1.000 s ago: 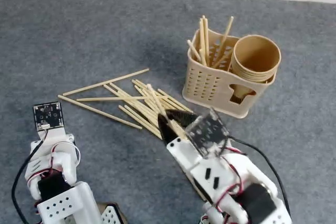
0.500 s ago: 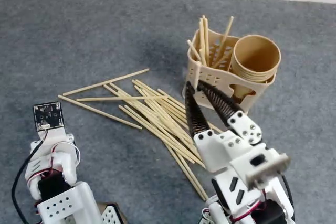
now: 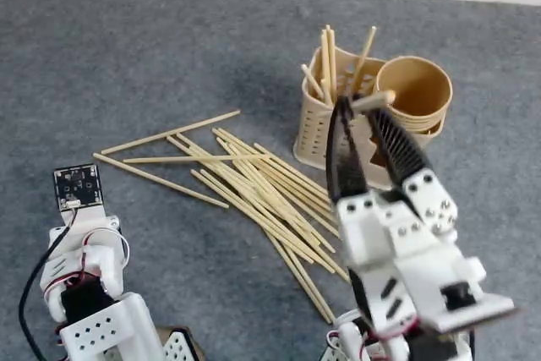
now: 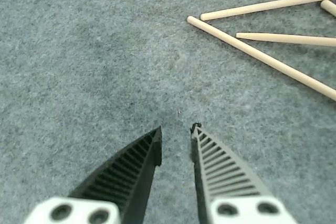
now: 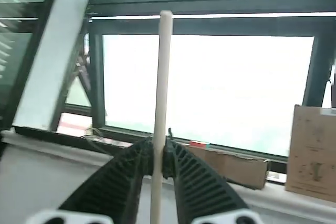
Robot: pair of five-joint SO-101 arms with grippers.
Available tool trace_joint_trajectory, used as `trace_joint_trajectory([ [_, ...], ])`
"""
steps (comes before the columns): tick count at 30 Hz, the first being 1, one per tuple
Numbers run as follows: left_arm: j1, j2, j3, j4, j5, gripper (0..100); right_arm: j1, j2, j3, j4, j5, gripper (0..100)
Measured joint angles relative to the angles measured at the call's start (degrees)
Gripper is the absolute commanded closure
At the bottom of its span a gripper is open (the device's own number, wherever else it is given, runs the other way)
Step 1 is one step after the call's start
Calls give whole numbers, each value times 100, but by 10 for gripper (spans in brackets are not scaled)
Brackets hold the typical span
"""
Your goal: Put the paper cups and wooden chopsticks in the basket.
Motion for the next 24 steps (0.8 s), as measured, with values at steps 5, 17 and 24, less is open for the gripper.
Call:
trace_joint_trajectory([
  [5, 0, 0, 0, 0, 0, 891, 501, 976, 0, -853, 0, 995],
  [17, 0, 0, 0, 0, 0, 891, 1213, 2725, 9, -1020, 0, 982],
  [24, 0, 0, 0, 0, 0, 891, 1248, 2963, 97, -185, -624, 876],
])
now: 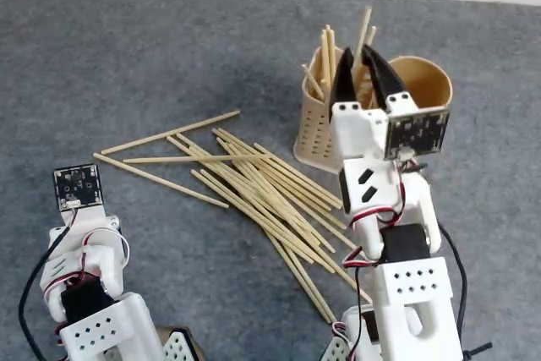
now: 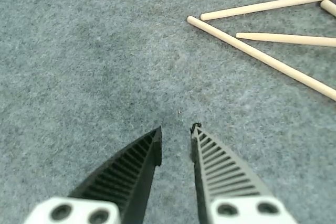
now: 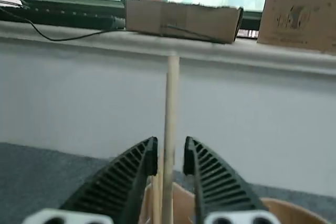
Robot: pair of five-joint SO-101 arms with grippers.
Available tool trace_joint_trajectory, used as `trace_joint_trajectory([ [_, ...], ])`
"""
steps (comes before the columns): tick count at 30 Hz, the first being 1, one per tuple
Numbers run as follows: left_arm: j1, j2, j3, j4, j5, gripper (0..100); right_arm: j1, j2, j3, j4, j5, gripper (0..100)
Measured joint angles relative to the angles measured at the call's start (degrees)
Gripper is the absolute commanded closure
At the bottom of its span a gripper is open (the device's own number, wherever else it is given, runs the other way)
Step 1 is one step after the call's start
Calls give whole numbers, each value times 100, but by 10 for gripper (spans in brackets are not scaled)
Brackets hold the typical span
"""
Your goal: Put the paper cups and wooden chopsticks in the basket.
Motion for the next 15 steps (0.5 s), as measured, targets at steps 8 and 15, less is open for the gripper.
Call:
trace_joint_trajectory([
  [8, 0, 0, 0, 0, 0, 891, -26, 18, -774, 1776, -79, 894],
  [15, 0, 0, 0, 0, 0, 891, -571, 18, -1345, 3596, -79, 894],
])
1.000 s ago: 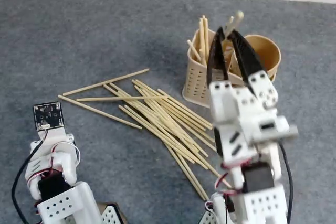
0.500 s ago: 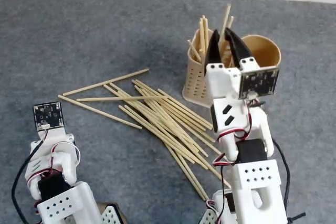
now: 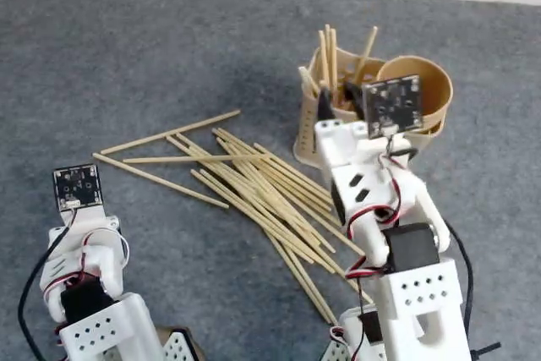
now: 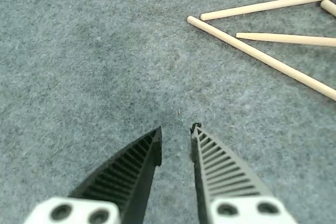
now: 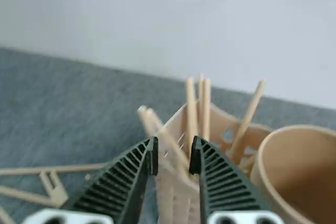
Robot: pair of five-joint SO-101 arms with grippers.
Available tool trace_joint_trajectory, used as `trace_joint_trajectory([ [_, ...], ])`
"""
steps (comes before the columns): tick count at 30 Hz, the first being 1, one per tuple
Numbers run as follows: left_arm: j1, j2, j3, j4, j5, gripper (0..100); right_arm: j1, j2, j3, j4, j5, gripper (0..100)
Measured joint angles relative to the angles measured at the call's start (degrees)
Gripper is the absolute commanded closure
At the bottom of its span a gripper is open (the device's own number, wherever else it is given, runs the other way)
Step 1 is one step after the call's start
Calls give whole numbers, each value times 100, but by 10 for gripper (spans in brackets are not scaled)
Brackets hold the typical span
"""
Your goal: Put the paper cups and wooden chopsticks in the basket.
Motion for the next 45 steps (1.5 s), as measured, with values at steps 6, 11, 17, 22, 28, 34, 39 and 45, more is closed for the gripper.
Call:
trace_joint_trajectory([
  [6, 0, 0, 0, 0, 0, 891, -615, 0, -264, 1257, -9, 894],
  [11, 0, 0, 0, 0, 0, 891, -1116, 0, -299, 2145, -9, 894],
  [17, 0, 0, 0, 0, 0, 891, -1582, 0, -299, 2708, -9, 894],
  [22, 0, 0, 0, 0, 0, 891, -2084, 9, 18, 2699, -9, 894],
  [28, 0, 0, 0, 0, 0, 891, -2479, 9, 967, 2048, -9, 894],
  [34, 0, 0, 0, 0, 0, 891, -2585, 9, 1451, 1495, 35, 894],
  [39, 0, 0, 0, 0, 0, 891, -2585, 589, 1468, 1319, 149, 894],
  [45, 0, 0, 0, 0, 0, 891, -2207, 1943, 1284, 1196, 167, 894],
])
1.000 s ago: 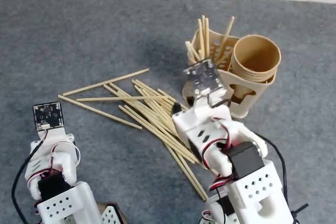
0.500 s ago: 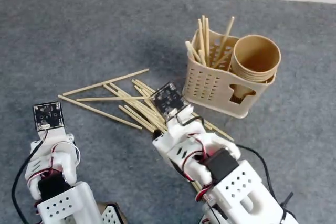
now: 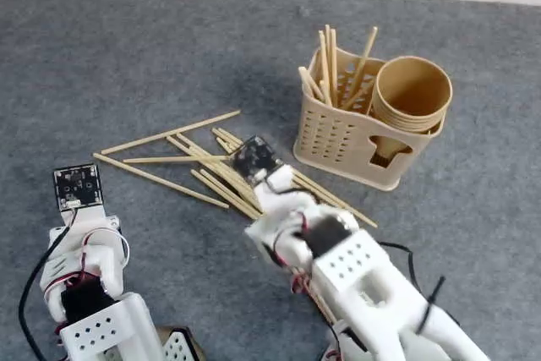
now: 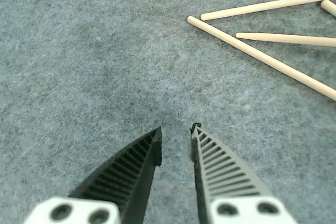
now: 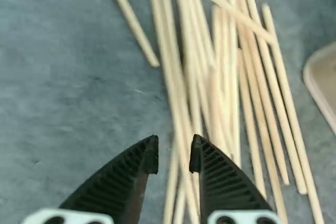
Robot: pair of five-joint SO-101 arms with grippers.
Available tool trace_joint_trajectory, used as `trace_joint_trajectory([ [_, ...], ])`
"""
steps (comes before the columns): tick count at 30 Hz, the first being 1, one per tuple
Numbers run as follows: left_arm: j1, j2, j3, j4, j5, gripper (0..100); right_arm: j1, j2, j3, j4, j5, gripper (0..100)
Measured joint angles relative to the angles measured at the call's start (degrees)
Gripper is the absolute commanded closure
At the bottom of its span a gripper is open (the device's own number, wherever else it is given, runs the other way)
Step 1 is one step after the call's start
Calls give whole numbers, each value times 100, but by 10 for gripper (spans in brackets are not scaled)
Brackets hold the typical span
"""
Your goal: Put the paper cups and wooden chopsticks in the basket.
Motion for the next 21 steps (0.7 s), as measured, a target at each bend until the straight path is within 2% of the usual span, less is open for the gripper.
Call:
trace_joint_trajectory([
  [3, 0, 0, 0, 0, 0, 891, 255, 668, -273, -18, 0, 894],
  [13, 0, 0, 0, 0, 0, 891, 448, 2259, -1020, -35, 9, 894],
  [21, 0, 0, 0, 0, 0, 891, 659, 2769, -1292, -35, 123, 987],
])
